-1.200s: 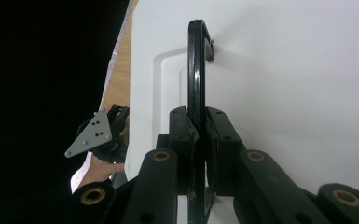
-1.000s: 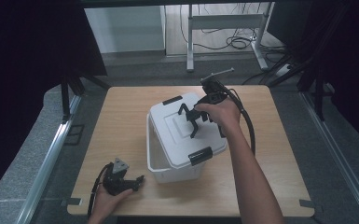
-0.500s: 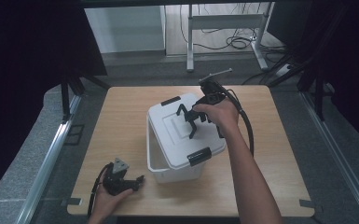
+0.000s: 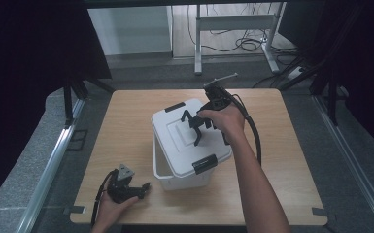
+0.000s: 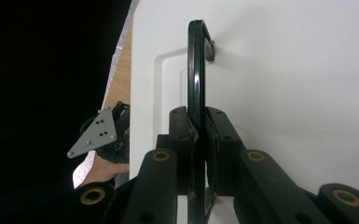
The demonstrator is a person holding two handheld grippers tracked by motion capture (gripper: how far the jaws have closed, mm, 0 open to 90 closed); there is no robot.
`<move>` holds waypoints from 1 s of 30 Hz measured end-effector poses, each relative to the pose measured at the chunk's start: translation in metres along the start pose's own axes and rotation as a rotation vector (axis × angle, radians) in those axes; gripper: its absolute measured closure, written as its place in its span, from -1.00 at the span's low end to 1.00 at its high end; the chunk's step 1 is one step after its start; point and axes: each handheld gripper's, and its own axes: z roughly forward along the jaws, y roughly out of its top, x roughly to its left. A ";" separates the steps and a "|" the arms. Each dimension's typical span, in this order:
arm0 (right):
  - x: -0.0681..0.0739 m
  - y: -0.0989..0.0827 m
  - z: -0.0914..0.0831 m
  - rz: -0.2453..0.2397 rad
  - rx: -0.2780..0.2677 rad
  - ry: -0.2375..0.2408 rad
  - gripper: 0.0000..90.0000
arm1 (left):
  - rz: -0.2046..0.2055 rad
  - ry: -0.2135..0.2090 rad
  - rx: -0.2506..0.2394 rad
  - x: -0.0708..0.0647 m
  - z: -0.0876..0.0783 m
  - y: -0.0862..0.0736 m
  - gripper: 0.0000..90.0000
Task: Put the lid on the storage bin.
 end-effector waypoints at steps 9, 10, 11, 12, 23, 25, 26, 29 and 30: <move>-0.004 -0.001 0.002 0.009 0.002 0.006 0.83 | 0.001 0.001 0.001 0.000 0.000 0.000 -0.73; -0.005 -0.002 0.001 0.008 0.001 0.005 0.83 | 0.001 0.000 0.001 0.000 0.000 0.000 -0.73; -0.005 -0.002 0.001 0.012 0.002 0.006 0.83 | 0.001 0.000 0.001 0.000 0.000 0.000 -0.73; -0.006 -0.002 0.001 0.014 0.001 0.006 0.83 | 0.001 0.001 0.001 0.000 0.000 0.000 -0.73; -0.008 -0.003 0.000 0.018 0.002 -0.003 0.83 | 0.001 0.001 0.001 0.000 0.000 0.000 -0.73; -0.008 -0.003 0.000 0.018 0.000 -0.003 0.83 | 0.001 0.001 0.001 0.000 0.000 0.000 -0.73; -0.008 -0.003 0.000 0.018 0.000 -0.003 0.83 | 0.001 0.001 0.001 0.000 0.000 0.000 -0.73; -0.008 -0.003 0.000 0.017 0.000 -0.006 0.83 | 0.001 0.001 0.001 0.000 0.000 0.000 -0.73; -0.008 -0.003 0.000 0.019 0.000 -0.007 0.83 | -0.002 0.001 0.001 0.000 0.000 0.000 -0.73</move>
